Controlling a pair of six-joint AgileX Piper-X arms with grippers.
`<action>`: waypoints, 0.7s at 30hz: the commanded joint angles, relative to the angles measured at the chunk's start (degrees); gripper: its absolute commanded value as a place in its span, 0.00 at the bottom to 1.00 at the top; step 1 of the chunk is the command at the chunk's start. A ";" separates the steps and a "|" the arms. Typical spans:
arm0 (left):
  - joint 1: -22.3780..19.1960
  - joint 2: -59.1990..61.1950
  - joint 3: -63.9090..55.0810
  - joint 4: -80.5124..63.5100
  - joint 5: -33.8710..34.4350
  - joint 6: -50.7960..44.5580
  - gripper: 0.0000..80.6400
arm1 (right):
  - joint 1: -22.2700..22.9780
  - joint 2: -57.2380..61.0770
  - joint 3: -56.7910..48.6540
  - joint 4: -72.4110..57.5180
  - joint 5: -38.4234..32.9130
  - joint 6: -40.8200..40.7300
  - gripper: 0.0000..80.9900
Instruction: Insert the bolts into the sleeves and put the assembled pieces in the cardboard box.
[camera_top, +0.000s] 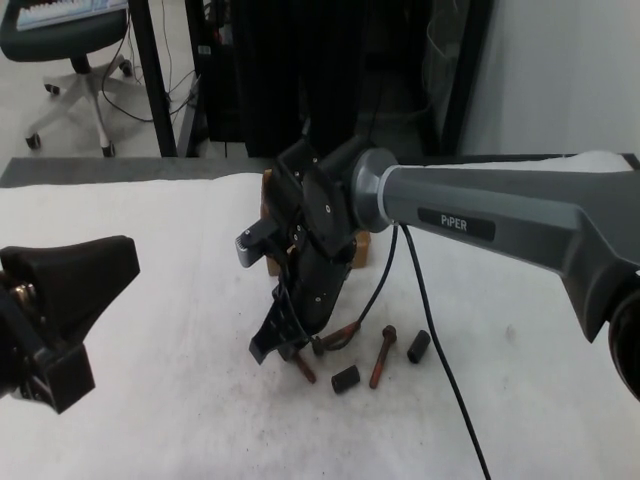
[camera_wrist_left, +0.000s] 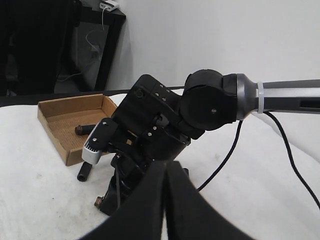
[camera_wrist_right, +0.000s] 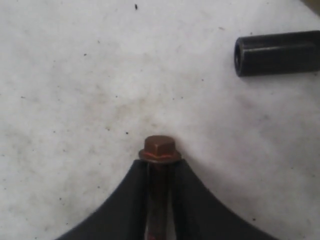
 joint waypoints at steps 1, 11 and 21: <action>0.20 -0.52 -0.54 -0.09 -0.33 0.52 0.00 | 0.04 0.19 -0.43 1.27 -0.41 -2.57 0.01; 0.20 -0.52 -0.54 1.48 -0.33 0.67 0.00 | -0.07 -2.37 -0.49 2.32 0.82 -2.50 0.01; 0.09 0.99 -0.54 7.70 0.20 2.62 0.00 | -2.46 -16.05 -0.49 0.25 3.52 -1.01 0.01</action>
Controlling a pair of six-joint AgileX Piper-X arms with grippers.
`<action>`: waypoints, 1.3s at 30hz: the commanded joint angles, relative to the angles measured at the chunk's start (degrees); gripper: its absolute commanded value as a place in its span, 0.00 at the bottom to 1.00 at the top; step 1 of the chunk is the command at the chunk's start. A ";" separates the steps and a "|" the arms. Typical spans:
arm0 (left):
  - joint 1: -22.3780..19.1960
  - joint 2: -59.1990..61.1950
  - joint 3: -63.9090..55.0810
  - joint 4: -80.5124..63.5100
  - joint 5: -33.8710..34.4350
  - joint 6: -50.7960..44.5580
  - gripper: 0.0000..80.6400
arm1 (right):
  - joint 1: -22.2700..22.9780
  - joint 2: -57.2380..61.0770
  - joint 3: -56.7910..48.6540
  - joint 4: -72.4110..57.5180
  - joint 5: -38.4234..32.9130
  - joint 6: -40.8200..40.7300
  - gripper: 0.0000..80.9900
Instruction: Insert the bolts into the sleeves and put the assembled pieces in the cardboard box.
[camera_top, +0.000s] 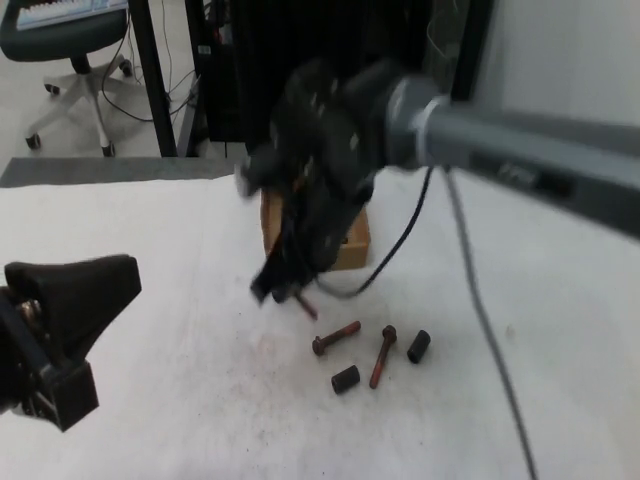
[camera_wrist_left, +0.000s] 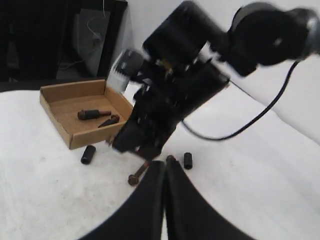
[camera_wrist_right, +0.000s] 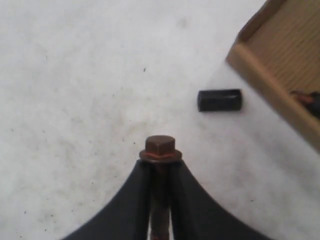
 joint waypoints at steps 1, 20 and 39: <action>0.09 1.38 -0.54 4.34 0.78 0.40 0.00 | -1.83 -4.52 -0.42 -0.46 1.35 0.75 0.01; -15.13 45.94 -20.15 5.93 -4.12 3.44 0.00 | -18.03 -24.62 -0.23 14.32 -3.17 -1.06 0.01; -15.86 81.08 -52.42 21.06 -14.74 17.49 0.51 | -22.95 -28.64 5.96 15.93 -5.11 -2.84 0.01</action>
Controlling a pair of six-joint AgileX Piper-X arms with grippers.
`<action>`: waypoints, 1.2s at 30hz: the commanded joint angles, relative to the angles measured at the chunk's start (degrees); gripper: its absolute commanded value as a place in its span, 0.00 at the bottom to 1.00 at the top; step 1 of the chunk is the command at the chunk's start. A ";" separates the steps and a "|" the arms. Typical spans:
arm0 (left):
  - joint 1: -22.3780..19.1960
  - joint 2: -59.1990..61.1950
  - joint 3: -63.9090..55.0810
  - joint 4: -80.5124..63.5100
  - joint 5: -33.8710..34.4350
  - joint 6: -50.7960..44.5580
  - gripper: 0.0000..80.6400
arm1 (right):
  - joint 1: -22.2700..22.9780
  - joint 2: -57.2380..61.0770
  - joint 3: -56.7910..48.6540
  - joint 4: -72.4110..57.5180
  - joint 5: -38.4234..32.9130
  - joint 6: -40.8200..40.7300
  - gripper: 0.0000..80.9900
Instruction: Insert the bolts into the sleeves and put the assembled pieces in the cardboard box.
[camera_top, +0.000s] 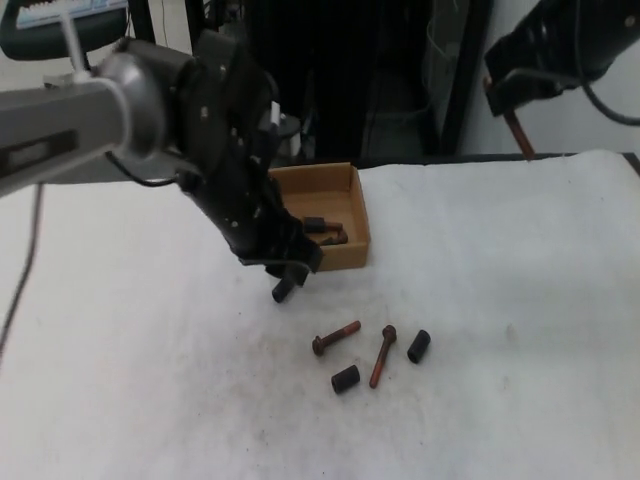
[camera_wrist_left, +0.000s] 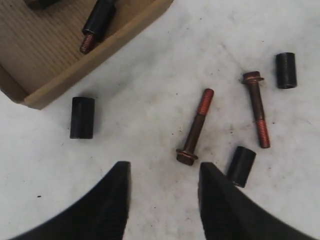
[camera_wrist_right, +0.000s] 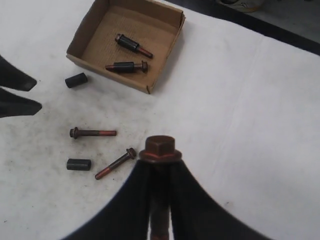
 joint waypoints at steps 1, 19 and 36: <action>-0.26 3.82 -3.25 1.79 -1.70 0.38 0.51 | -0.17 -0.45 0.90 -1.58 -1.44 -0.53 0.01; -0.26 10.45 -6.04 -0.56 -10.63 2.98 0.51 | -0.17 -0.58 1.65 -2.13 -1.86 -0.66 0.01; -0.26 12.23 -7.15 -2.12 -10.62 3.38 0.51 | -0.17 -0.58 1.65 -2.13 -1.86 -1.10 0.01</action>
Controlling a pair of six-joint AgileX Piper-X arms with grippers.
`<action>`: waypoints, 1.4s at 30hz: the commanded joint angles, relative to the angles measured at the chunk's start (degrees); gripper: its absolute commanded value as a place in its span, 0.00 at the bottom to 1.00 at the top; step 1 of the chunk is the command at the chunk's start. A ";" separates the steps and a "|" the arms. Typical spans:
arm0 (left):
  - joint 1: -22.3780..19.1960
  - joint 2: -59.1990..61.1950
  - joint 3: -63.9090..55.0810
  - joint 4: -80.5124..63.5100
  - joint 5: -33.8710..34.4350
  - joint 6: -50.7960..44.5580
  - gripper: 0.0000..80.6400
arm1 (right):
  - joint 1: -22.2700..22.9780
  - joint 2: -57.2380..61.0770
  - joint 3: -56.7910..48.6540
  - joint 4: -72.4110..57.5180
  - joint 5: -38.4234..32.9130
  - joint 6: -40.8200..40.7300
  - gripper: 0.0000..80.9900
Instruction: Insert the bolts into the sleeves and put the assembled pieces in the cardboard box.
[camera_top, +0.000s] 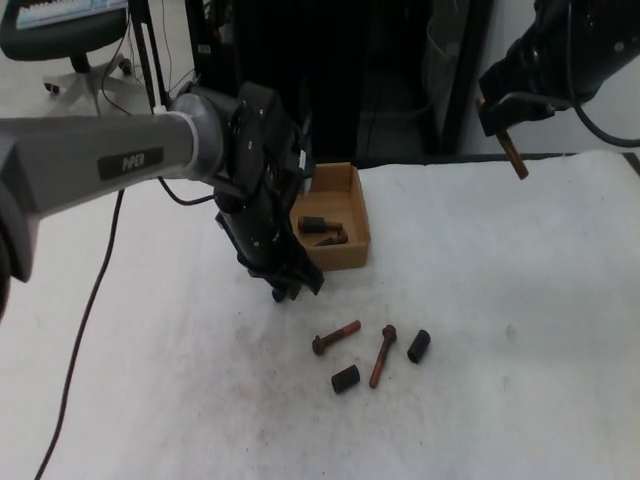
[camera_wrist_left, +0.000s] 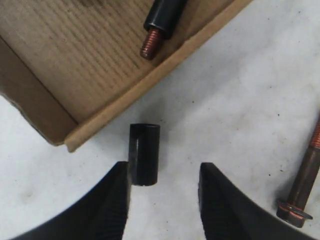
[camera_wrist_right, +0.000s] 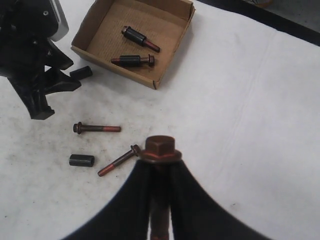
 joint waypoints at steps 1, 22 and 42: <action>-0.26 1.09 -0.46 -0.33 -0.73 0.43 0.51 | -0.17 -0.58 -0.14 -0.69 -0.93 -0.22 0.01; -0.26 3.55 -0.46 -0.57 -0.73 0.43 0.37 | -0.17 -0.58 -0.14 -0.69 -0.93 -0.47 0.01; -0.26 2.52 -1.18 8.66 -0.73 0.76 0.04 | -0.17 -0.58 -0.14 -0.69 -0.93 -1.32 0.01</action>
